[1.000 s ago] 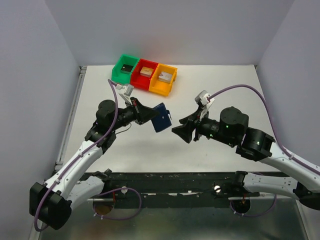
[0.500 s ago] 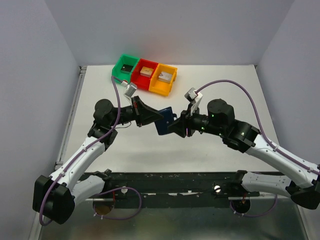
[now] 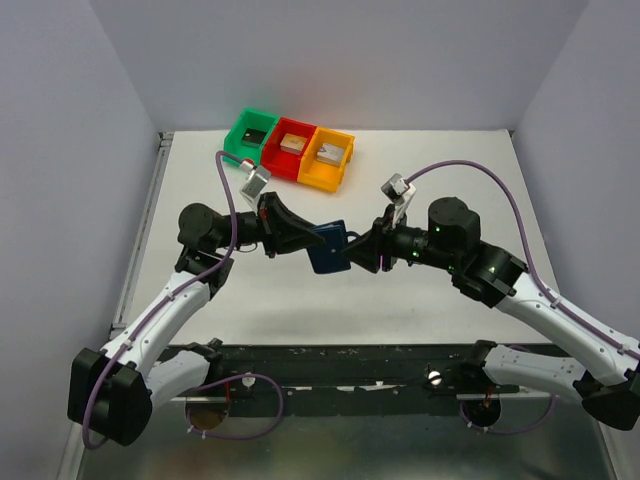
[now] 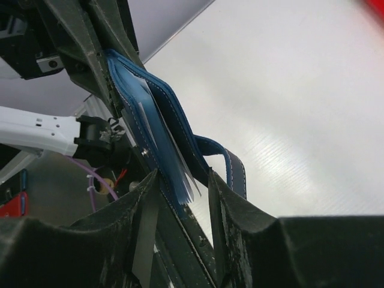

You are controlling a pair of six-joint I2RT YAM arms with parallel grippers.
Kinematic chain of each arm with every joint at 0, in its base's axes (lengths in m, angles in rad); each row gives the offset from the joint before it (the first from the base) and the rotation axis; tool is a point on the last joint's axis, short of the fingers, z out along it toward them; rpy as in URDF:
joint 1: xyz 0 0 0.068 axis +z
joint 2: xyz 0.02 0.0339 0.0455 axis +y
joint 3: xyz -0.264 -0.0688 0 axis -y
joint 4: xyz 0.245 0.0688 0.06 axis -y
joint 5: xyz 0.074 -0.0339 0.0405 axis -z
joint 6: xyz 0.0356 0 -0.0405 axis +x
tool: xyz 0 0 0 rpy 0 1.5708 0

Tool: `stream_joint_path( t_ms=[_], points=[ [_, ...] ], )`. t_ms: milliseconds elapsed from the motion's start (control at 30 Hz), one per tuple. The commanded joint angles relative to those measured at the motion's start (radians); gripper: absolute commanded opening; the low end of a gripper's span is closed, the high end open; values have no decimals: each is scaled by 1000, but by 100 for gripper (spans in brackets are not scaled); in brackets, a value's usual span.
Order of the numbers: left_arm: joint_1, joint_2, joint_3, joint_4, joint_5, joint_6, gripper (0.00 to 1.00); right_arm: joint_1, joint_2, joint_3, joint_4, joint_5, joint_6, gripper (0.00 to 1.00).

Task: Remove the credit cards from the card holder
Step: Open the card holder.

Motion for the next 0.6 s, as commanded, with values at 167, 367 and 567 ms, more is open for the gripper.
stream_joint_path(
  t_ms=[167,367,567],
  points=[
    [10,57,-8,380,143,-199,0,-78,-63,-80,135,-198,72,52],
    [15,144,1,668,169,-414,0,-131,-89,-120,206,-263,124,56],
    [15,198,9,828,174,-542,0,-160,-89,-132,246,-304,158,61]
  ],
)
